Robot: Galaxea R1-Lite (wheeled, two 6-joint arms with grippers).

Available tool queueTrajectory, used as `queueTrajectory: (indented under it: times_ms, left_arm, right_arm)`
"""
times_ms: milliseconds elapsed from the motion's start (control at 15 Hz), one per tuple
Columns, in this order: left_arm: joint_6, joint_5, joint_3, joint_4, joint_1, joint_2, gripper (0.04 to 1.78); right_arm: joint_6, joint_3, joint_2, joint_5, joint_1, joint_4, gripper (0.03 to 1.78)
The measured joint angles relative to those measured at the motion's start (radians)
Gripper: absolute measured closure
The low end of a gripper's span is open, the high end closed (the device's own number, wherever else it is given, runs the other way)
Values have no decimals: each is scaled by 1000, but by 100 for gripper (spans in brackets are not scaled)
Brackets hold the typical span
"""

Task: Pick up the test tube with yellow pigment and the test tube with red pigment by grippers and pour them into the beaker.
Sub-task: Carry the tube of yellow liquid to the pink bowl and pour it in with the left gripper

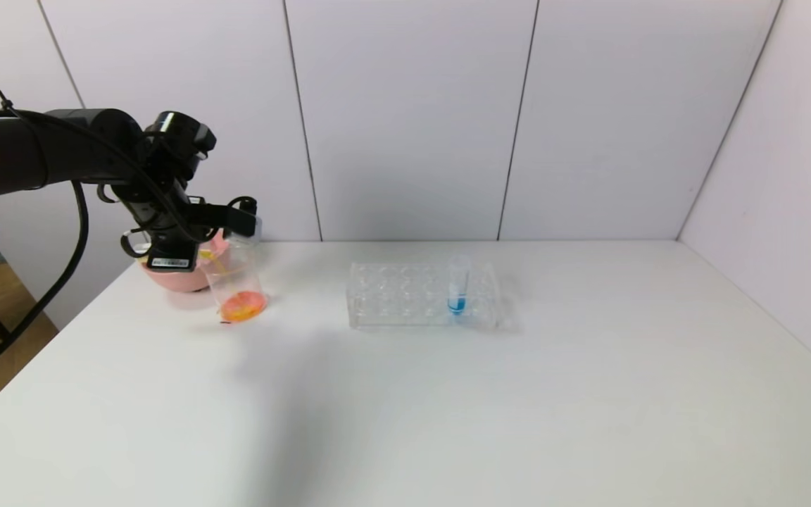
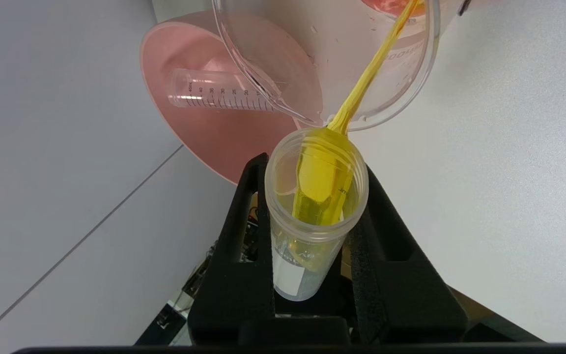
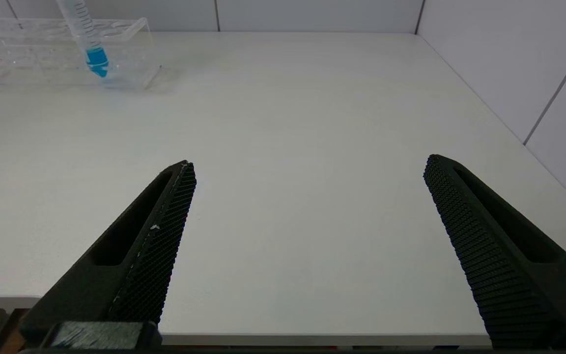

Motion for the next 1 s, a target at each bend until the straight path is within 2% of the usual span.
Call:
queueTrajectory:
  times_ms: [1000]
  left_arm:
    - [-26, 33, 0, -36, -32, 12, 137]
  right_arm:
    - [0, 0, 0, 0, 0, 0, 11]
